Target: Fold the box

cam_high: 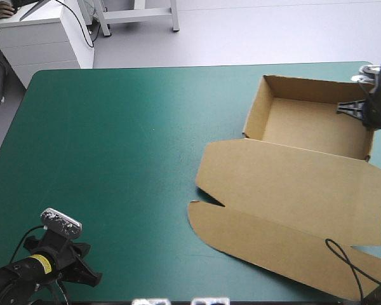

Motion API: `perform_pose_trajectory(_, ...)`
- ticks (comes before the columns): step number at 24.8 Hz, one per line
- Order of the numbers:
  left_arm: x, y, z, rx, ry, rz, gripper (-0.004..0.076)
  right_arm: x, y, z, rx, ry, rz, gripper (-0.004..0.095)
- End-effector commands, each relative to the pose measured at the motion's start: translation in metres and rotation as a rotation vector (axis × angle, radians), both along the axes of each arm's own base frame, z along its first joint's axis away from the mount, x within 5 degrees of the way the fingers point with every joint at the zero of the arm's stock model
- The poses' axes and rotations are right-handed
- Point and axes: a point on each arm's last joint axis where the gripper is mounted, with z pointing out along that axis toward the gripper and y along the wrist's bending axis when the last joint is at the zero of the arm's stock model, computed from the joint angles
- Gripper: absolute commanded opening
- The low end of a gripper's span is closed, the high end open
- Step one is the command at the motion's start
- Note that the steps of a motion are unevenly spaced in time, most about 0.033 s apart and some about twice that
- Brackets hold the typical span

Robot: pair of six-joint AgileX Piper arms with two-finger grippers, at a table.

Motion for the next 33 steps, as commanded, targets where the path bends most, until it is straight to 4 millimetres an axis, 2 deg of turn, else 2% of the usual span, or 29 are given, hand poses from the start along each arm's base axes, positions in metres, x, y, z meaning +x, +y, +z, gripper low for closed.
perform_pose_trajectory(1,0.004,-0.003,0.009,-0.035,-0.052,-0.001,-0.0008,-0.027,-0.061,0.021,-0.044,-0.045,-0.163,-0.0019)
perform_pose_trajectory(2,0.004,-0.003,0.009,-0.035,-0.052,-0.001,-0.0008,-0.029,-0.071,0.018,-0.039,-0.041,-0.191,-0.0019)
perform_pose_trajectory(3,0.004,-0.003,0.009,-0.035,-0.052,-0.001,-0.0008,-0.032,-0.091,0.011,-0.009,-0.037,-0.252,-0.0019)
perform_pose_trajectory(4,0.004,-0.003,0.009,-0.035,-0.052,-0.001,-0.0008,-0.034,-0.103,0.007,0.014,-0.043,-0.287,-0.0019)
perform_pose_trajectory(6,0.004,-0.003,0.009,-0.036,-0.054,-0.001,-0.0008,-0.035,-0.117,-0.001,0.024,-0.03,-0.322,-0.0019)
perform_pose_trajectory(9,0.004,-0.003,0.009,-0.037,-0.058,-0.001,-0.0008,-0.031,-0.125,-0.015,0.003,0.031,-0.333,-0.0009)
perform_pose_trajectory(11,0.004,-0.003,0.009,-0.037,-0.058,-0.001,-0.0008,-0.031,-0.128,-0.019,-0.013,0.061,-0.337,0.0068)
perform_pose_trajectory(12,0.004,-0.003,0.009,-0.037,-0.058,-0.001,-0.0008,-0.031,-0.129,-0.019,-0.022,0.066,-0.338,0.0184)
perform_pose_trajectory(13,0.005,-0.003,0.009,-0.038,-0.06,-0.001,-0.0008,-0.031,-0.129,-0.019,-0.024,0.067,-0.338,0.025)
perform_pose_trajectory(16,0.005,-0.003,0.009,-0.039,-0.061,-0.001,-0.0008,-0.03,-0.128,-0.02,-0.015,0.066,-0.314,0.0351)
perform_pose_trajectory(20,0.005,-0.003,0.009,-0.039,-0.061,-0.001,-0.0008,-0.031,-0.125,-0.017,0.004,0.053,-0.304,0.0355)
perform_pose_trajectory(23,0.005,-0.003,0.009,-0.039,-0.061,-0.001,-0.0008,-0.036,-0.122,-0.007,-0.014,0.04,-0.271,0.0354)
perform_pose_trajectory(28,0.005,-0.003,0.009,-0.039,-0.061,-0.001,-0.0008,-0.051,-0.113,0.018,-0.033,-0.03,-0.267,0.0351)
perform_pose_trajectory(33,0.005,-0.003,0.009,-0.039,-0.061,-0.001,-0.0008,-0.07,-0.093,0.051,0.02,-0.153,-0.239,0.0344)
